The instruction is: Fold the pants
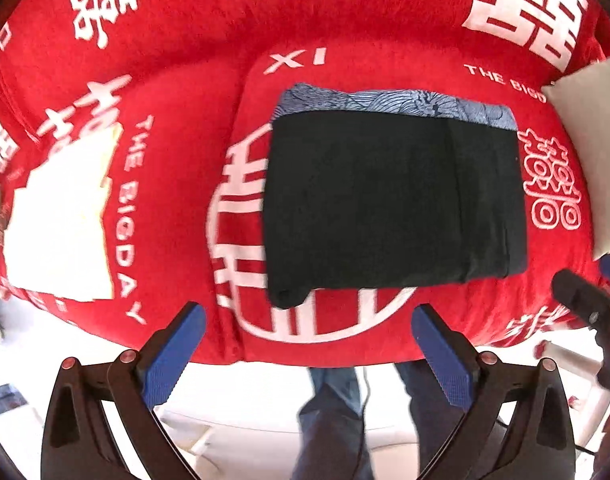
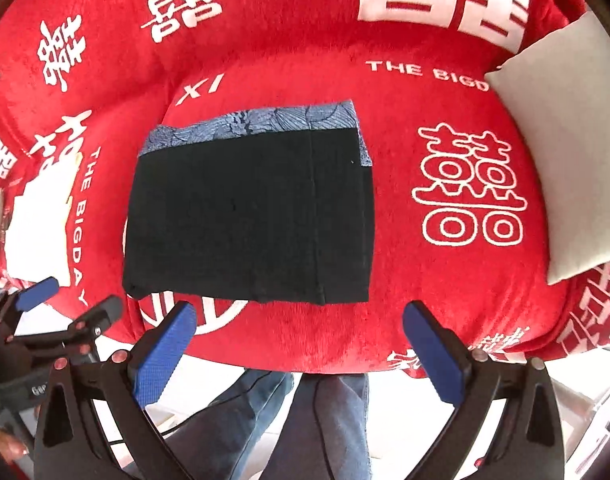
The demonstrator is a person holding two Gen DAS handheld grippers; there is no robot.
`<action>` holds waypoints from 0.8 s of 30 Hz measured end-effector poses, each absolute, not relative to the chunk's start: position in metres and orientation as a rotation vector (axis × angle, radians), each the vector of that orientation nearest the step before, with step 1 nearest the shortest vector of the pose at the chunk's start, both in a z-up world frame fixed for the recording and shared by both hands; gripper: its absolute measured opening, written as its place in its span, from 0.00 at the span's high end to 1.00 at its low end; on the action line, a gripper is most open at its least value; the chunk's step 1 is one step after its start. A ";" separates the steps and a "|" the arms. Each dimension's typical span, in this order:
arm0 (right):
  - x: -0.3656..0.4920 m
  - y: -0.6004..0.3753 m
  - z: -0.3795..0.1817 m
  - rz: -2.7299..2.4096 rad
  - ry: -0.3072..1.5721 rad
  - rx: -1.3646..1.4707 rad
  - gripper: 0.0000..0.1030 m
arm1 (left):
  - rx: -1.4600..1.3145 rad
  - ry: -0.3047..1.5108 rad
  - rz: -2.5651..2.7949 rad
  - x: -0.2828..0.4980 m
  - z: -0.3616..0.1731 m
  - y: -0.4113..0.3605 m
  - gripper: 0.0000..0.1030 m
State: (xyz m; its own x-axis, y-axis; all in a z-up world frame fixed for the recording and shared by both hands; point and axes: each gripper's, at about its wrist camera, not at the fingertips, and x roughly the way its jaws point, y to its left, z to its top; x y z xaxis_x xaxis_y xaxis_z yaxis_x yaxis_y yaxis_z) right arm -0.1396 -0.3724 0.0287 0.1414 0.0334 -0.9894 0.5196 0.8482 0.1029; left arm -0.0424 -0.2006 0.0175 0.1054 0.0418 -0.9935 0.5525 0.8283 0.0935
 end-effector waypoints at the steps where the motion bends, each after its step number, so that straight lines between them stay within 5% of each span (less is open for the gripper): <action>1: -0.140 -0.370 0.031 -0.378 1.397 0.480 0.00 | 0.520 1.424 -0.409 -0.044 0.019 -0.199 0.00; 24: -0.146 -0.338 0.048 -0.421 1.385 0.479 0.00 | 0.501 1.415 -0.430 -0.058 0.034 -0.184 0.00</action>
